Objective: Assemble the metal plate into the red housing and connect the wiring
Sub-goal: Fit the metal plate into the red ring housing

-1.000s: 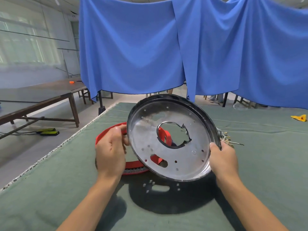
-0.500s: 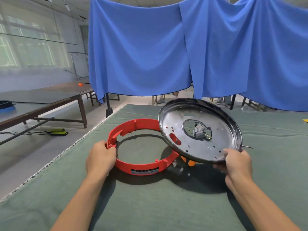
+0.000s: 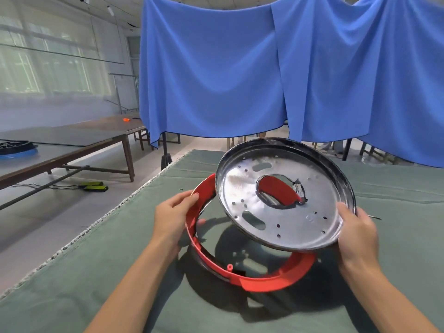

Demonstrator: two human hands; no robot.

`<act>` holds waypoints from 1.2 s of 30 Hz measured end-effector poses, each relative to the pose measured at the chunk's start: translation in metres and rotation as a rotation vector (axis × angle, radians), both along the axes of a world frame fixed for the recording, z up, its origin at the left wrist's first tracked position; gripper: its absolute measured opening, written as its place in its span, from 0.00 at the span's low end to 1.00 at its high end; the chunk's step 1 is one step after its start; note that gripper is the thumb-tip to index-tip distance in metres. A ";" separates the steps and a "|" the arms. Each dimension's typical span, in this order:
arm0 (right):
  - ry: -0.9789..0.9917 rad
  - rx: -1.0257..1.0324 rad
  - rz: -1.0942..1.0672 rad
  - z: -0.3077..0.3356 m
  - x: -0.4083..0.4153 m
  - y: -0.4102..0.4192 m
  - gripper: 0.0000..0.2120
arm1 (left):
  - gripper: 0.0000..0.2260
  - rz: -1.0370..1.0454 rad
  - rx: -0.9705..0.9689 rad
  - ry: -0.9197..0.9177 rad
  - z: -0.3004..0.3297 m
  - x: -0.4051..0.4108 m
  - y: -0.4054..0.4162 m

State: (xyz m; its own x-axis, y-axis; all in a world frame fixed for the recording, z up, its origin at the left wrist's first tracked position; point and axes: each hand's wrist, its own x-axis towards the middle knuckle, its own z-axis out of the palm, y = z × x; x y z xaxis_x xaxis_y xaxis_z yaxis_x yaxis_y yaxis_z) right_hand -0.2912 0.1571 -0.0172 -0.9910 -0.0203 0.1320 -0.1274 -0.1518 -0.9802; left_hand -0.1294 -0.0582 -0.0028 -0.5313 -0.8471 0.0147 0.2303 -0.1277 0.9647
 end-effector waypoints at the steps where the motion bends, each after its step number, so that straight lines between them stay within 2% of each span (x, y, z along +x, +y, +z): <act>1: 0.026 0.015 -0.003 0.001 0.002 0.000 0.07 | 0.07 -0.014 0.029 0.046 0.000 0.000 0.000; 3: 0.087 0.048 -0.013 0.002 0.004 -0.001 0.07 | 0.09 -0.054 0.042 0.098 0.001 0.000 -0.001; 8: 0.263 0.122 -0.003 0.004 0.014 -0.003 0.09 | 0.12 -0.120 0.005 0.090 -0.002 -0.004 0.001; 11: 0.303 0.137 -0.007 0.004 0.015 -0.004 0.10 | 0.19 -0.189 -0.011 0.069 -0.004 -0.005 0.002; 13: 0.288 0.131 0.006 0.003 0.014 -0.005 0.11 | 0.19 -0.213 -0.045 0.069 -0.006 -0.005 0.002; 19: 0.200 0.060 0.025 0.002 0.011 -0.004 0.18 | 0.09 -0.128 -0.164 0.018 -0.008 -0.009 0.006; 22: 0.166 0.034 0.039 0.004 0.013 -0.004 0.15 | 0.10 -0.115 -0.175 0.025 -0.008 -0.009 0.009; 25: 0.117 0.088 0.128 0.007 0.012 -0.001 0.07 | 0.10 -0.125 -0.214 0.036 -0.006 -0.010 0.008; 28: 0.017 0.171 0.207 0.013 0.005 0.002 0.04 | 0.08 -0.165 -0.171 0.050 -0.004 -0.008 0.003; 31: -0.090 0.163 0.254 0.027 -0.009 0.000 0.02 | 0.11 -0.236 -0.085 0.043 -0.002 -0.008 -0.009; 36: -0.101 0.327 0.324 0.052 -0.036 -0.011 0.04 | 0.14 -0.307 0.033 -0.035 -0.003 -0.024 -0.027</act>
State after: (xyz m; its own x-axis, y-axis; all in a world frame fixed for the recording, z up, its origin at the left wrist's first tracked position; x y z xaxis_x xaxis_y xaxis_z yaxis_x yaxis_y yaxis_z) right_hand -0.3269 0.1460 0.0348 -0.9344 -0.3551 -0.0301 -0.0256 0.1512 -0.9882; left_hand -0.1530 -0.0857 -0.0055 -0.7618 -0.6469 -0.0332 0.1425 -0.2173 0.9656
